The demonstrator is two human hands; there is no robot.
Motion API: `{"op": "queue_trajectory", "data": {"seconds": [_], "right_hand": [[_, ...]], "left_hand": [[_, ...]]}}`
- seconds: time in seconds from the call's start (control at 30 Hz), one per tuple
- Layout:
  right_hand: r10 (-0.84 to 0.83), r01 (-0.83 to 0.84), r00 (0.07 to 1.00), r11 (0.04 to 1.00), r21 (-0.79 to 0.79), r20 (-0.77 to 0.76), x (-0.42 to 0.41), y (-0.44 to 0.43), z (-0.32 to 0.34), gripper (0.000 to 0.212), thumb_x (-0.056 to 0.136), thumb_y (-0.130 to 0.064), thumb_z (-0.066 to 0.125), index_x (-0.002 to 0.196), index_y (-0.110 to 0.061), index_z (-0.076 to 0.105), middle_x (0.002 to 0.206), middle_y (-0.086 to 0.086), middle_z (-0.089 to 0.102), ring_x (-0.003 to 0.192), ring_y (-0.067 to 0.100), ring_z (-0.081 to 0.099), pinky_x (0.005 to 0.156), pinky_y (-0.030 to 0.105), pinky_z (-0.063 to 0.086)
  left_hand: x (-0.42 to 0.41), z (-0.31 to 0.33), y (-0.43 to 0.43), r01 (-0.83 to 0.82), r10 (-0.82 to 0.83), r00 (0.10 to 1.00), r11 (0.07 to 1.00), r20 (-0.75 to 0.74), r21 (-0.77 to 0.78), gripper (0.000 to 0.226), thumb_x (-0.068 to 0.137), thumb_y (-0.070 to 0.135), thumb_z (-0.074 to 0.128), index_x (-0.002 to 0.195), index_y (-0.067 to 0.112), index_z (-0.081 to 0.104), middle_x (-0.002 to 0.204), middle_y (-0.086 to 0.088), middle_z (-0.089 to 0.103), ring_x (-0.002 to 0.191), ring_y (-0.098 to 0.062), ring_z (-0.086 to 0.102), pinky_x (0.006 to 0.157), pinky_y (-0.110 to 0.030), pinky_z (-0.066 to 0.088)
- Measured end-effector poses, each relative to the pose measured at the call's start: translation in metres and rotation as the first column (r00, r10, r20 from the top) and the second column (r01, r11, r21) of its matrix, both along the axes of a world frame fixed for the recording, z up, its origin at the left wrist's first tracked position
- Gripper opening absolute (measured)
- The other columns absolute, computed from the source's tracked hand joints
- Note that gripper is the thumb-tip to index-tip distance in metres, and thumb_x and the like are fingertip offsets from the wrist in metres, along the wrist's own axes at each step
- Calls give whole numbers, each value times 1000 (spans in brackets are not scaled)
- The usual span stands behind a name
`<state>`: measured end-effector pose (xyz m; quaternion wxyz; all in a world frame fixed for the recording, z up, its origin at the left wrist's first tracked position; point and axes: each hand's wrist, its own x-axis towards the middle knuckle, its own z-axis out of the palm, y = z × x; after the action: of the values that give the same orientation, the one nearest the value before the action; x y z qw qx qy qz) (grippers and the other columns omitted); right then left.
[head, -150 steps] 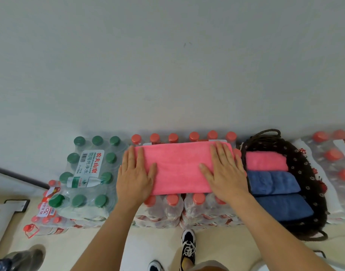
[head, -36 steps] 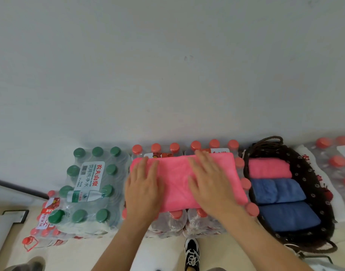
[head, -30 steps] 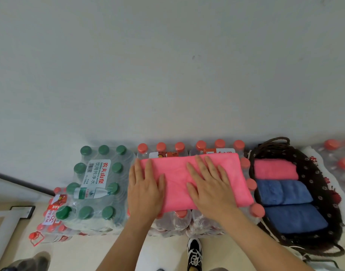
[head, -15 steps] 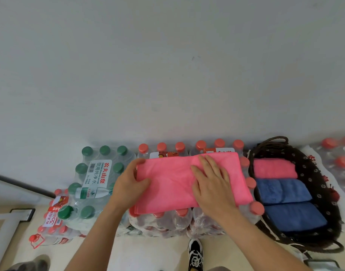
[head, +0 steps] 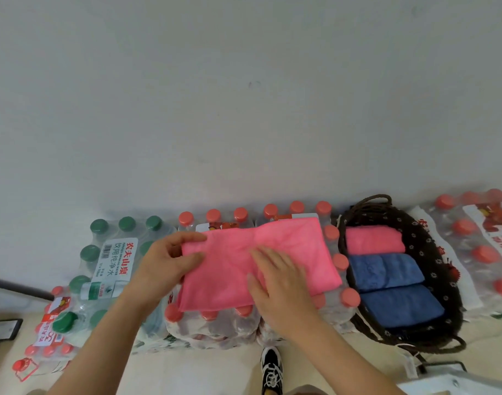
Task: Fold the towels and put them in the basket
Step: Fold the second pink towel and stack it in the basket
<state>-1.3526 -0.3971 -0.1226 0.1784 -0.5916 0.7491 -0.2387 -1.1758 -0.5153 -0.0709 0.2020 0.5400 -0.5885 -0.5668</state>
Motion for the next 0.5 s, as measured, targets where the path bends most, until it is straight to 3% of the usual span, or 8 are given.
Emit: {"op": "queue_trajectory", "data": {"seconds": [0.07, 0.13, 0.17, 0.23, 0.33, 0.4, 0.5], "right_hand": [[-64, 38, 899, 997, 68, 433, 4, 2, 21, 45, 98, -38, 49, 141, -25, 45, 142, -10, 47, 130, 6, 41, 110, 22, 28], [-128, 30, 632, 990, 140, 764, 10, -1, 38, 41, 93, -42, 57, 132, -37, 49, 130, -19, 55, 119, -2, 50, 105, 25, 39], [-134, 25, 524, 989, 143, 841, 11, -4, 43, 34, 89, -42, 61, 123, -39, 55, 117, -19, 62, 108, -3, 56, 98, 27, 45], [-149, 48, 415, 989, 142, 897, 5, -8, 51, 29, 86, -31, 64, 116, -30, 63, 97, -11, 70, 91, 7, 65, 81, 31, 53], [-288, 159, 253, 954, 254, 924, -14, -10, 54, 25, 87, -15, 64, 111, -20, 68, 100, 12, 73, 92, 27, 70, 78, 48, 58], [-346, 206, 246, 931, 300, 905, -26, -7, 49, 23, 85, -13, 67, 107, -21, 68, 99, 14, 72, 91, 33, 71, 73, 60, 56], [-386, 267, 520, 921, 284, 762, -38, -2, 38, 31, 82, -2, 55, 96, -29, 63, 89, 6, 69, 81, 24, 68, 74, 49, 58]], "left_hand": [[-15, 7, 4, -28, 27, 998, 1000, -60, -14, 24, 76, 12, 73, 92, 30, 73, 89, -6, 70, 76, -21, 64, 64, -39, 52], [-35, 9, 12, -40, 37, 994, 999, -101, -28, 26, 80, 7, 68, 95, 28, 72, 91, -8, 71, 75, -22, 63, 64, -37, 51], [-47, 11, 18, -37, 33, 991, 999, -126, -29, 28, 83, 4, 65, 99, 26, 70, 93, -10, 71, 77, -24, 65, 67, -38, 54], [-69, 16, 28, 15, -19, 983, 1000, -181, -22, 28, 89, 6, 60, 108, 26, 66, 95, -12, 72, 86, -26, 70, 79, -39, 57], [-88, 23, 41, 170, -175, 959, 985, -224, -41, 34, 94, 5, 52, 118, 28, 59, 94, -6, 74, 92, -18, 70, 81, -32, 58], [-88, 20, 48, 214, -235, 953, 969, -194, -121, 44, 92, -1, 50, 123, 29, 56, 93, -1, 74, 91, -14, 69, 81, -30, 57], [-85, 3, 42, 251, -259, 966, 906, 22, -341, 58, 82, -5, 58, 117, 40, 55, 107, 19, 65, 102, 5, 59, 86, -21, 51]]}}
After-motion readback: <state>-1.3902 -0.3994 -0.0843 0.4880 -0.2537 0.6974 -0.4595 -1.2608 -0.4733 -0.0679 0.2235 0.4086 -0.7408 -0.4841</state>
